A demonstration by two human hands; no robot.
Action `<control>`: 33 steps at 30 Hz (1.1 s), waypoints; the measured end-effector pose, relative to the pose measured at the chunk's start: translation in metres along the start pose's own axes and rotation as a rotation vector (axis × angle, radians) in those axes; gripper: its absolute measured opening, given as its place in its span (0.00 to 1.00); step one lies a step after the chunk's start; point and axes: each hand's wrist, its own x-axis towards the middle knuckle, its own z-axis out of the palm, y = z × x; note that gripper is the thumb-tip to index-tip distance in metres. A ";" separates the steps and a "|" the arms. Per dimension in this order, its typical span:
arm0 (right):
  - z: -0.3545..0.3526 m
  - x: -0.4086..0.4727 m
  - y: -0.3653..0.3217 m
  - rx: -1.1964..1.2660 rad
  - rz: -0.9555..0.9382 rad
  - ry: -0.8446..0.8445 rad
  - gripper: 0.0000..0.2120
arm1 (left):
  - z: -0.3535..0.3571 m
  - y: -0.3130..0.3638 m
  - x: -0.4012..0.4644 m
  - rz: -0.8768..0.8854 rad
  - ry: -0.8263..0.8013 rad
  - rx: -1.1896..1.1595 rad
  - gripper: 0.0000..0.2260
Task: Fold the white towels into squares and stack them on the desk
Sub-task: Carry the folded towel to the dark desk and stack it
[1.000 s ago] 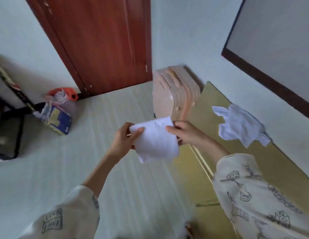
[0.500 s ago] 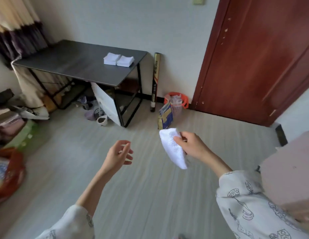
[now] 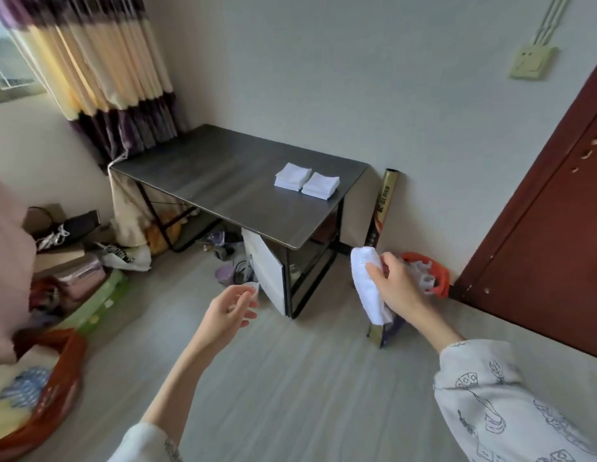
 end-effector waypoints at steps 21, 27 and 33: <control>0.139 0.421 -0.073 0.001 0.168 0.011 0.15 | -0.034 0.026 0.521 -0.066 -0.237 0.051 0.11; 0.151 0.501 -0.049 0.086 0.237 -0.123 0.13 | 0.035 0.018 0.594 -0.280 -0.406 0.028 0.11; 0.151 0.595 -0.014 0.390 0.371 -0.178 0.15 | 0.105 0.049 0.676 -0.383 -0.562 -0.243 0.20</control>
